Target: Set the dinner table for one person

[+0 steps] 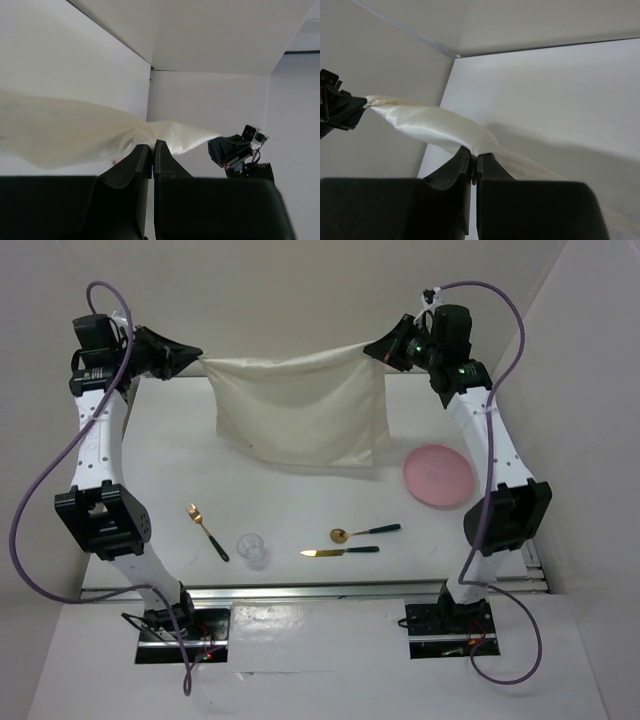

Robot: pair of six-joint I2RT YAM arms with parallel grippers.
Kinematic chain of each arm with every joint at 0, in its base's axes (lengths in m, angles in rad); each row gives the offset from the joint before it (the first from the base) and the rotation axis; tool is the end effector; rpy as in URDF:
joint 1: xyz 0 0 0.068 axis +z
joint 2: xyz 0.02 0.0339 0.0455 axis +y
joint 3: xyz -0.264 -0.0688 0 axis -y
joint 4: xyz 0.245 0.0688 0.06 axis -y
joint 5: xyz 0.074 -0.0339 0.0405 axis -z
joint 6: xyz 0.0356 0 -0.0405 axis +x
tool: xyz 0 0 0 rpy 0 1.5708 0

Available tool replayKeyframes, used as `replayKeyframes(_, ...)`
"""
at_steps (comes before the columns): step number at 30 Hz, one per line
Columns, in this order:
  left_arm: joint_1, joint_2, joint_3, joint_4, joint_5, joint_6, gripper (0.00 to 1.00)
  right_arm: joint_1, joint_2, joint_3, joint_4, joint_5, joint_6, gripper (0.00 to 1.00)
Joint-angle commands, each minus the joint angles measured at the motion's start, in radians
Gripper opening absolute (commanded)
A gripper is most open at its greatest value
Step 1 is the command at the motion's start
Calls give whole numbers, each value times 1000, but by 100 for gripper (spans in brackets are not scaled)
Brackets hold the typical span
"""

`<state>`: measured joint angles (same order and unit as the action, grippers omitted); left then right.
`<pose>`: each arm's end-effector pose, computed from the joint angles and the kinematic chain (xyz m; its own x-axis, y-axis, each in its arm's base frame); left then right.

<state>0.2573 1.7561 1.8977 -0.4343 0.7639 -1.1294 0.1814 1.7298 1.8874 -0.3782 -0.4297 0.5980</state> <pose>0.3913 0.0775 0.4382 -0.5322 -0.8152 -0.2286 -0.0572 0.3040 -0.9510 0.3889 0.0864 0.4486 -0.4953 0.4295 -0.7551 -0.3448 0.7006 0.6247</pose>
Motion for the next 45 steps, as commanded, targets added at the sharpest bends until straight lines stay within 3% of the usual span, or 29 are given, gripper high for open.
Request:
replayKeyframes(1,-16,60,119,91,47,39,0,-59,90,152,176,-112,46,0)
replayKeyframes(6,-26,171,280,115,103,49,0,-103,142,141,320,-204,106,0)
replayKeyframes(8,-26,171,268,130,113,63,0,-103,131,101,329,-204,117,0)
replayKeyframes(11,-26,117,123,144,114,98,0,-103,106,-25,352,-215,108,0)
replayKeyframes(14,-26,-5,-174,183,123,137,2,-103,41,-229,374,-256,99,0)
replayKeyframes(16,-16,-112,-415,183,97,164,22,-103,-31,-434,409,-277,98,0)
replayKeyframes(17,-16,-150,-487,183,86,192,53,-94,-54,-500,409,-277,89,0)
replayKeyframes(18,-16,-185,-556,168,72,201,68,-85,-100,-560,409,-277,77,0)
replayKeyframes(20,-16,-281,-715,137,25,230,93,-85,-143,-707,343,-264,45,29)
replayKeyframes(21,-16,-306,-744,117,-6,246,97,-85,-185,-750,326,-264,33,47)
replayKeyframes(22,-16,-325,-759,56,-71,284,100,-76,-202,-824,293,-264,11,72)
replayKeyframes(23,-16,-352,-759,30,-116,296,100,-76,-217,-849,274,-253,-4,79)
replayKeyframes(25,-16,-353,-747,14,-172,316,93,-76,-232,-870,196,-232,-32,86)
replayKeyframes(27,-41,-321,-720,-20,-221,344,79,-76,-233,-870,150,-173,-53,87)
replayKeyframes(28,-53,-295,-688,-20,-232,358,59,-76,-233,-851,115,-153,-53,87)
replayKeyframes(29,-65,-262,-663,-33,-242,381,47,-76,-220,-838,96,-109,-53,85)
replayKeyframes(30,-81,-226,-637,-53,-253,397,32,-76,-211,-824,84,-94,-53,77)
replayKeyframes(31,-116,-142,-573,-78,-253,419,8,-76,-188,-791,64,-80,-53,69)
replayKeyframes(32,-136,-94,-536,-105,-308,431,0,-62,-170,-769,55,-43,-53,57)
replayKeyframes(33,-156,-48,-499,-125,-328,460,0,-45,-150,-746,55,-28,-53,46)
replayKeyframes(34,-194,47,-427,-159,-372,483,0,-16,-91,-679,18,14,-64,25)
replayKeyframes(36,-240,135,-352,-188,-412,506,0,16,-15,-599,-22,48,-87,14)
replayKeyframes(40,-279,285,-203,-274,-590,529,0,84,204,-395,-129,127,-112,10)
replayKeyframes(45,-270,312,-259,-294,-716,530,0,119,310,-372,-130,137,-112,10)
